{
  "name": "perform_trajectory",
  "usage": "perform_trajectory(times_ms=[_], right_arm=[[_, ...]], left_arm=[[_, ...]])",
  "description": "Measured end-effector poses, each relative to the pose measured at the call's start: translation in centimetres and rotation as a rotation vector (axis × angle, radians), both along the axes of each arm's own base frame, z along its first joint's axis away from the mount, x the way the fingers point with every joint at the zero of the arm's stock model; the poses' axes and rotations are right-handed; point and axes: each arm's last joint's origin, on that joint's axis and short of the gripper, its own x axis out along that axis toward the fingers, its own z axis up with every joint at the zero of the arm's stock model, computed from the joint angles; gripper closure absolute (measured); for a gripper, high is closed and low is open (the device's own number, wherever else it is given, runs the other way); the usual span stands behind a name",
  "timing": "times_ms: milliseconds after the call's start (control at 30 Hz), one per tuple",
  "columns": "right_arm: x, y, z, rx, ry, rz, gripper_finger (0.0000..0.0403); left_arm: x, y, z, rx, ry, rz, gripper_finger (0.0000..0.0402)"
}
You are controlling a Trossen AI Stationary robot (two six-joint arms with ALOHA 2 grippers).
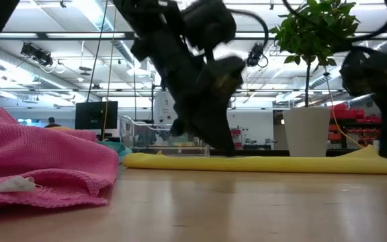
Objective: Fold microfiber towels
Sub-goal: Fold the yellow microfiber towel
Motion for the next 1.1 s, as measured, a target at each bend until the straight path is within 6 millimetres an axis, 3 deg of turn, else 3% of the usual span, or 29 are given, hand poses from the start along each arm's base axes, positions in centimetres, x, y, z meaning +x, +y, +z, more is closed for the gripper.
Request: perform_trajectory(times_ms=[267, 567, 667, 767, 967, 1100], right_arm=[[-0.8, -1.1, -0.8, -0.078, 0.129, 0.052, 0.0403], [-0.8, -5.4, -0.5, -0.206, 0.215, 0.089, 0.0403], [-0.8, -7.1, 0.4, -0.217, 0.202, 0.083, 0.0403], [-0.8, -8.1, 1.9, -0.199, 0.14, 0.075, 0.0403], [-0.9, -7.1, 5.1, -0.117, -0.093, 0.019, 0.0403], [-1.1, -4.9, 4.9, -0.044, -0.115, -0.009, 0.0403]], left_arm=[[0.2, -0.7, -0.4, -0.056, -0.01, 0.019, 0.039], [0.1, 1.4, 5.0, -0.053, -0.188, 0.037, 0.0395], [-0.7, 2.7, 6.3, 0.006, -0.167, 0.077, 0.0393], [-1.8, 4.0, 6.2, 0.049, -0.061, 0.102, 0.0384], [-3.8, 5.0, 5.2, 0.115, 0.17, 0.039, 0.0395], [-4.5, 5.0, 4.6, 0.144, 0.259, -0.012, 0.0387]])
